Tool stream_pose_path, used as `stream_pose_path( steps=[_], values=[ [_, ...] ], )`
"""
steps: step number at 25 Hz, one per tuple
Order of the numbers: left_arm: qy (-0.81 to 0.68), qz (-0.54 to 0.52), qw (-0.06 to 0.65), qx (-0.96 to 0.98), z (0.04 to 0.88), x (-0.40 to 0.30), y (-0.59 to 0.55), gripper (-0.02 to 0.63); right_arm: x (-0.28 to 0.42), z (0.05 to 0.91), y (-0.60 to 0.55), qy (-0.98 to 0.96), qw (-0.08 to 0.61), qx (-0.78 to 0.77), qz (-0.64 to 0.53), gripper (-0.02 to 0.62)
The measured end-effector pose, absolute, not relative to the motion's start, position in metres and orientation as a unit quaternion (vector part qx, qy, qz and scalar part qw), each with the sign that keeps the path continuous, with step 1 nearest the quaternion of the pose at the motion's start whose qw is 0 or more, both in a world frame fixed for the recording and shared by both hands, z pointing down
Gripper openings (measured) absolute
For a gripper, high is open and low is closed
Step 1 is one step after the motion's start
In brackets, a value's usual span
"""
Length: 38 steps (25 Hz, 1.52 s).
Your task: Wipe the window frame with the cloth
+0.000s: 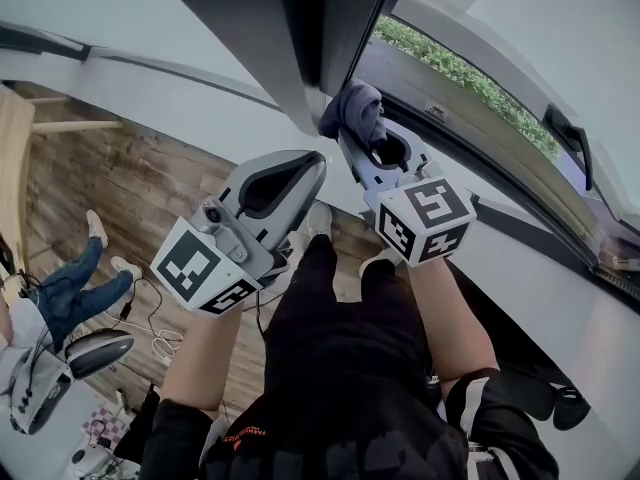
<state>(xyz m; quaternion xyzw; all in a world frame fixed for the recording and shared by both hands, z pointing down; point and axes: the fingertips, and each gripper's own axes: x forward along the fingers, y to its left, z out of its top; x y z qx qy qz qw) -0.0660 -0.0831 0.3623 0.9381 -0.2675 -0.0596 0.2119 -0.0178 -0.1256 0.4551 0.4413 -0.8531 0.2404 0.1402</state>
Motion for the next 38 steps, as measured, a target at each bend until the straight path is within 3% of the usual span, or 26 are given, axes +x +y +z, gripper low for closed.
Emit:
stream_pose_path(
  steps=[17, 38],
  values=[
    [-0.252, -0.049, 0.225, 0.94, 0.374, -0.061, -0.075, 0.023, -0.001, 0.474, -0.12, -0.822, 0.145, 0.476, 0.279, 0.109],
    [-0.195, -0.023, 0.219, 0.956, 0.369, 0.014, -0.046, 0.023, 0.077, 0.476, -0.08, -0.795, 0.125, 0.517, 0.292, 0.109]
  ],
)
